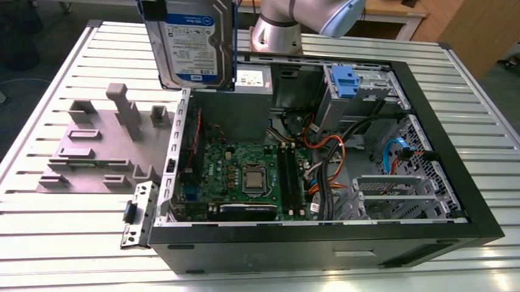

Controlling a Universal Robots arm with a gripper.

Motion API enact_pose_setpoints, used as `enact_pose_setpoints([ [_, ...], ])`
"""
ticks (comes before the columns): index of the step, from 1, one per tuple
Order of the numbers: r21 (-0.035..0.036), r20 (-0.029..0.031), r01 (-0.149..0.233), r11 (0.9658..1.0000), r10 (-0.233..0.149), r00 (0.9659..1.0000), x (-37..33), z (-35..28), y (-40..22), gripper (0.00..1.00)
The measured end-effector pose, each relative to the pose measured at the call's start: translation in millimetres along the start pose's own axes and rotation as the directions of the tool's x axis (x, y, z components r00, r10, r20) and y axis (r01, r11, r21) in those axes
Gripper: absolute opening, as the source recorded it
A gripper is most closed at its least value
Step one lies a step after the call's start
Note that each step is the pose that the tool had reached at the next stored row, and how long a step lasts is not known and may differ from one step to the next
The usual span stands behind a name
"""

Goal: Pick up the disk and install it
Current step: 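Pick up the disk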

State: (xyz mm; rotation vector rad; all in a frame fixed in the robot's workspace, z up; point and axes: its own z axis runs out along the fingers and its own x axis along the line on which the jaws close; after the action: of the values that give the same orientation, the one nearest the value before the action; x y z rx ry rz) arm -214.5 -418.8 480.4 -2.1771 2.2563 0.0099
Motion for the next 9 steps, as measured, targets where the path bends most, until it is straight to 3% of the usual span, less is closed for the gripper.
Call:
enact_pose_setpoints([
  [9,0.0001,-0.0001,0.000,1.0000,0.000,1.0000,0.2,0.7,-1.8,0.36],
])
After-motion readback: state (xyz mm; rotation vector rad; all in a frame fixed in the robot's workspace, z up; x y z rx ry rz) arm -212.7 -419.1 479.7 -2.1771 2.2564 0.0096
